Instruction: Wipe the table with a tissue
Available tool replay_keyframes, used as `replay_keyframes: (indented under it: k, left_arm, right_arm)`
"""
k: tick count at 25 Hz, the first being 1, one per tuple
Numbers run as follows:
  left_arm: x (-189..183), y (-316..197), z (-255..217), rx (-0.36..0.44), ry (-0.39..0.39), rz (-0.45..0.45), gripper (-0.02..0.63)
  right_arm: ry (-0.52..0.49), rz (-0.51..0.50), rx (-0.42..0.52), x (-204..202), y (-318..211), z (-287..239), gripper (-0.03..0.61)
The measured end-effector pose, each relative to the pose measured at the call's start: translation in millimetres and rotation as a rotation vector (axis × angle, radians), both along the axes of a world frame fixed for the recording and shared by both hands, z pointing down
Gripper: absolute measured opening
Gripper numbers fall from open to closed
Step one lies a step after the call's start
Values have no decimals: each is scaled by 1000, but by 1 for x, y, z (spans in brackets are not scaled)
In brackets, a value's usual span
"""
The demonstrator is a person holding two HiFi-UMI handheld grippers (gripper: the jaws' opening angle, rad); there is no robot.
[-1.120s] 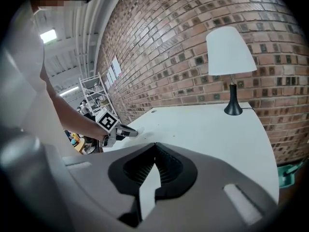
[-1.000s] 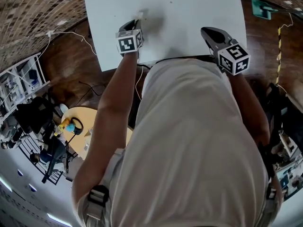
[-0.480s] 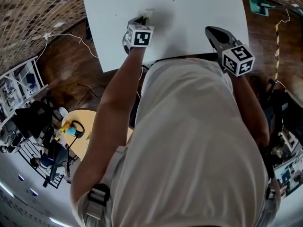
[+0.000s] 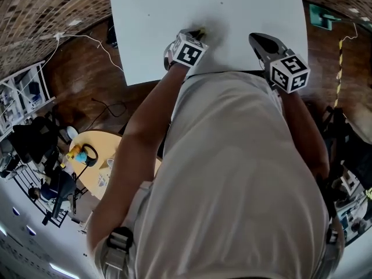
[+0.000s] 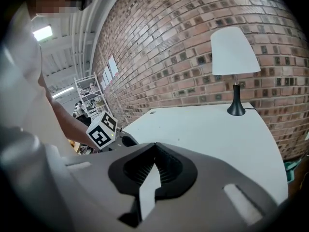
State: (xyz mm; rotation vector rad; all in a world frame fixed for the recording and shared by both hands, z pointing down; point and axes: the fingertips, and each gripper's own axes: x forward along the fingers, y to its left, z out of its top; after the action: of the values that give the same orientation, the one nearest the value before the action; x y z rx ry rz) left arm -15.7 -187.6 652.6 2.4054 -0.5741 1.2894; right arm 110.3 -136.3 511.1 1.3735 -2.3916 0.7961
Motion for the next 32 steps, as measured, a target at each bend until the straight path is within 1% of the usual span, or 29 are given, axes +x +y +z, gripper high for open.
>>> replay_keyframes:
  k: [2, 3, 4, 6, 9, 12, 16, 22, 26, 28, 32]
  left_arm:
    - [2, 12, -14, -103, 80, -12, 57]
    - [3, 14, -20, -134, 129, -29, 57]
    - [1, 14, -24, -148, 171, -51, 57]
    - [-12, 10, -30, -135, 226, -116, 58]
    - [-47, -9, -35, -86, 264, -247, 58]
    - [-90, -32, -33, -50, 258, -371, 58]
    - [-135, -63, -40, 12, 239, -470, 58]
    - [-171, -112, -48, 91, 223, -565, 58]
    - [-192, -144, -42, 142, 157, -639, 58]
    - [-195, -156, -35, 145, 127, -653, 58]
    - [-190, -167, -24, 169, 65, -622, 58]
  right_arm:
    - [-10, -6, 1, -7, -4, 0, 8]
    - [-15, -9, 0, -10, -6, 0, 8]
    - [-19, -14, 0, -13, -7, 1, 8]
    - [-20, -24, -1, -19, -8, 2, 8]
    - [-23, -31, -5, -24, -10, 4, 8]
    - [-24, -37, -4, -27, -13, 3, 8]
    - [-26, -41, -1, -28, -14, 4, 8]
    - [-23, -49, -7, -34, -16, 4, 8]
    - [-26, -42, -15, -35, -15, 4, 8]
    - [-22, -30, -21, -30, -12, 4, 8]
    - [-13, 11, -28, -13, -4, 6, 8]
